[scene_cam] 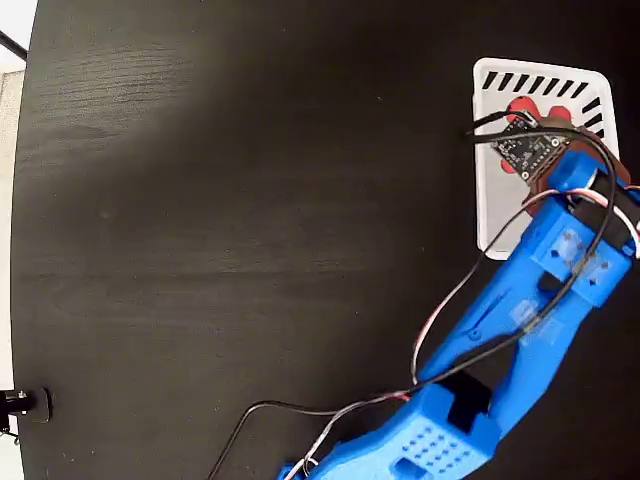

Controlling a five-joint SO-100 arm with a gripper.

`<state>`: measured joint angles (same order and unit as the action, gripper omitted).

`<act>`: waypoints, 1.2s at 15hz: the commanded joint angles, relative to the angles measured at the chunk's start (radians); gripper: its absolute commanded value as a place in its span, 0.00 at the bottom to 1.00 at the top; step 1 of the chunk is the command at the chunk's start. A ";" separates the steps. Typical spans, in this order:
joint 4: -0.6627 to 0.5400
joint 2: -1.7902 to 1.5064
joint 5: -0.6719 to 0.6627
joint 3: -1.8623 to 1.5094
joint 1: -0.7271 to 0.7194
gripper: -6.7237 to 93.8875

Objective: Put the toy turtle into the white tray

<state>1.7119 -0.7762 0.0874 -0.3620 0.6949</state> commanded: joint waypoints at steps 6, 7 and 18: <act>0.015 0.094 -0.021 0.199 0.021 0.06; 0.015 0.101 -0.021 0.206 0.021 0.06; 0.015 0.124 -0.015 0.215 0.011 0.68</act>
<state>1.7119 -0.5967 0.0660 -0.2071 0.7072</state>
